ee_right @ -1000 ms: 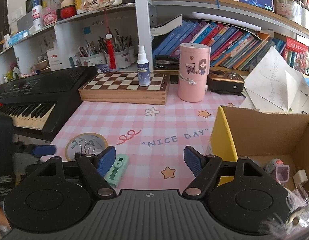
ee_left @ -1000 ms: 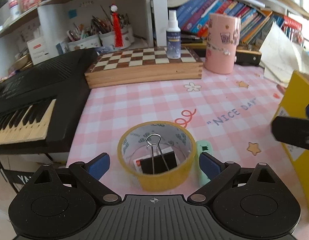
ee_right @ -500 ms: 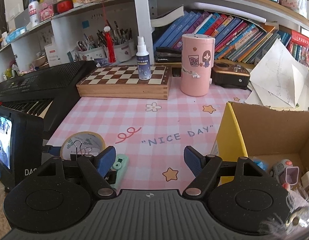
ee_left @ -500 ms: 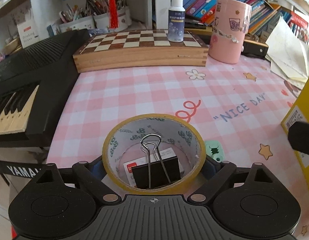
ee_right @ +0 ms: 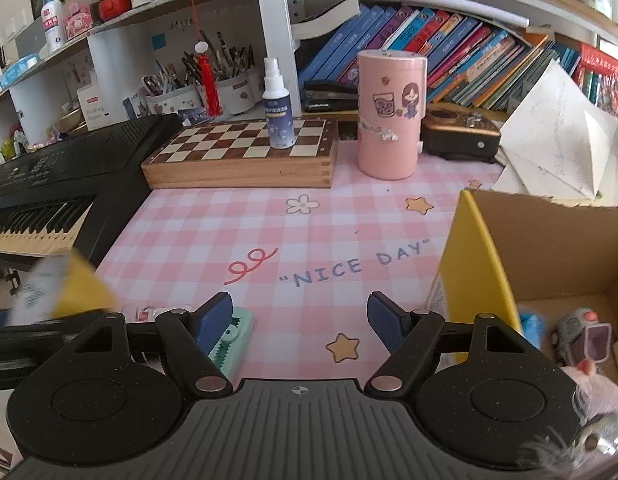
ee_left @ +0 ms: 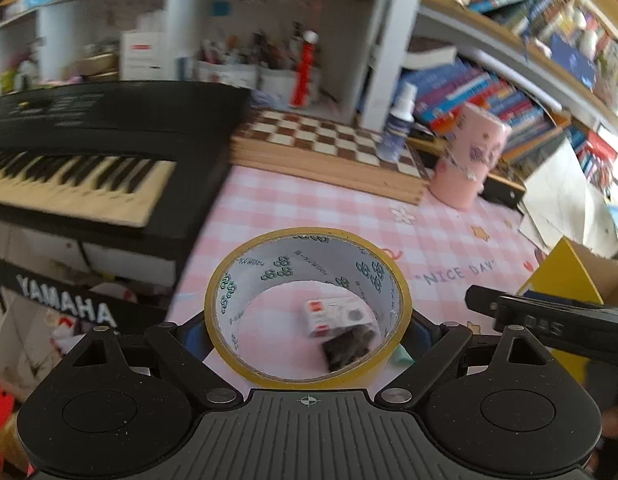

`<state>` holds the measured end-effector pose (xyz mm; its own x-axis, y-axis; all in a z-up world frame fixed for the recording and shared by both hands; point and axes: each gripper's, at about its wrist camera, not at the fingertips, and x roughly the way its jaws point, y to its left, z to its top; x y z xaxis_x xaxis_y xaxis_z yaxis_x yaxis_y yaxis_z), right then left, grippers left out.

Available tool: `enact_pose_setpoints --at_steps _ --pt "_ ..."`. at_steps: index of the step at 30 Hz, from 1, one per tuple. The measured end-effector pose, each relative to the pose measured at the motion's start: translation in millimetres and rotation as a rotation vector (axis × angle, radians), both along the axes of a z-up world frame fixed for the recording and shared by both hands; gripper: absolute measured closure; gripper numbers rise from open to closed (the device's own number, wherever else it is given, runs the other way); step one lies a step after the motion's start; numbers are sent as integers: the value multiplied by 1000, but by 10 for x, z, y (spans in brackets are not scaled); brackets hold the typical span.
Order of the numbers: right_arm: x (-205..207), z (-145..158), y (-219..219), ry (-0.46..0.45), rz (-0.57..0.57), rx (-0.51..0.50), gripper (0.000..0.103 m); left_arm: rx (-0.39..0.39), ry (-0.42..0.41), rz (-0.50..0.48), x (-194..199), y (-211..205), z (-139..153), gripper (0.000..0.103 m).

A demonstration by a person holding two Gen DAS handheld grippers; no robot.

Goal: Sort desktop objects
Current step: 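Lift the tape roll with the left tool while the right tool grasps the mint-green object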

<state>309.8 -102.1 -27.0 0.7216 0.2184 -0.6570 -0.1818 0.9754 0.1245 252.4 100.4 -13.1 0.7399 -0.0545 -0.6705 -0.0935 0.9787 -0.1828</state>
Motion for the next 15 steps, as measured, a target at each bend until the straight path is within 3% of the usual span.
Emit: enact_pose_setpoints --at_steps 10,15 --pt "97 -372 483 123 169 -75 33 8 0 90 -311 186 69 11" --pt "193 -500 581 134 156 -95 46 15 16 121 -393 256 64 11"
